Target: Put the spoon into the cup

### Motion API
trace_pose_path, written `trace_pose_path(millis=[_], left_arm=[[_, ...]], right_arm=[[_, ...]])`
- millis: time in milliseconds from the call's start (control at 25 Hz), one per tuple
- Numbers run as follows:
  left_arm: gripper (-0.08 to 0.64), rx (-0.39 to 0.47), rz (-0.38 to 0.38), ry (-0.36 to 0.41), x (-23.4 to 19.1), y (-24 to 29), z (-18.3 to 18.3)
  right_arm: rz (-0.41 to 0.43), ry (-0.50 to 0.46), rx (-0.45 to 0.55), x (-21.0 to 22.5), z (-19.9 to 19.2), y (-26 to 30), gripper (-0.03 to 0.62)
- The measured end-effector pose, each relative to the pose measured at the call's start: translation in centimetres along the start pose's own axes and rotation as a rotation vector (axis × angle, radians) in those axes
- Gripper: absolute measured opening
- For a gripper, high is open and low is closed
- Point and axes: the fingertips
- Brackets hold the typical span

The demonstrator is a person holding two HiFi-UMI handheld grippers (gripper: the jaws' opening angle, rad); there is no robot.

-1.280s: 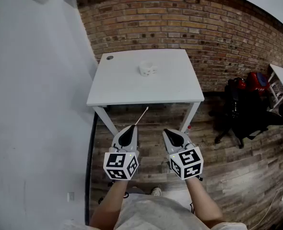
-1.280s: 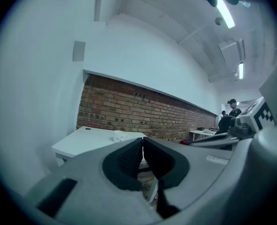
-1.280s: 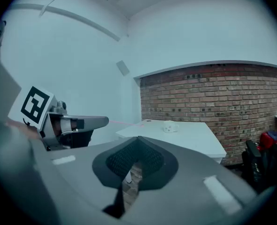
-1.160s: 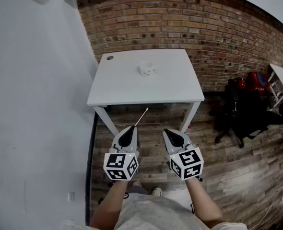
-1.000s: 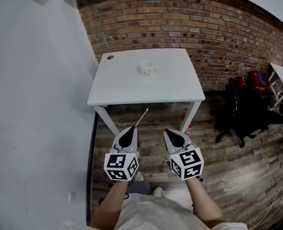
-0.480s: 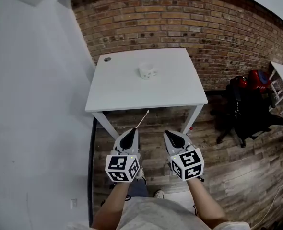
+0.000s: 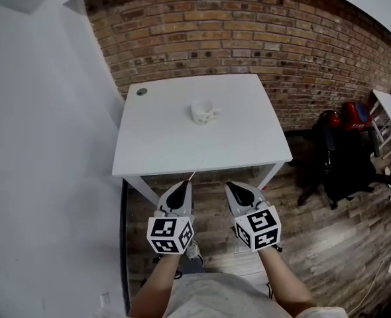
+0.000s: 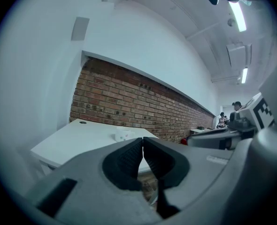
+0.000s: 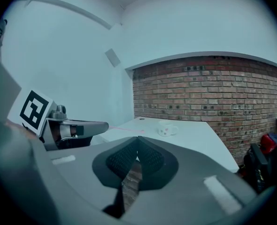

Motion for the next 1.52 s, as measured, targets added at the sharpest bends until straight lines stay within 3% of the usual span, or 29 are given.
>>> trace_pose_path(millis=[800, 1160, 1520], left_arm=[[0.006, -0.034, -0.111, -0.022, -10.6, 11.4, 3.9], [0.007, -0.039, -0.165, 0.005, -12.4, 14.1, 5.1], [0.006, -0.049, -0.174, 0.027, -13.3, 16.8, 5.3]], right_arm=[[-0.112, 0.017, -0.04, 3.1, 4.1, 14.5, 0.011], [-0.166, 0.045, -0.022, 4.2, 5.1, 17.3, 0.011], [-0.166, 0.056, -0.017, 5.7, 4.8, 19.5, 0.011]])
Point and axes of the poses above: the fingertips, and each gripper's own axes: y forward along the fingers, x to its right, z out of its top, and after that the axes turned 4 degrees about x, right-handed
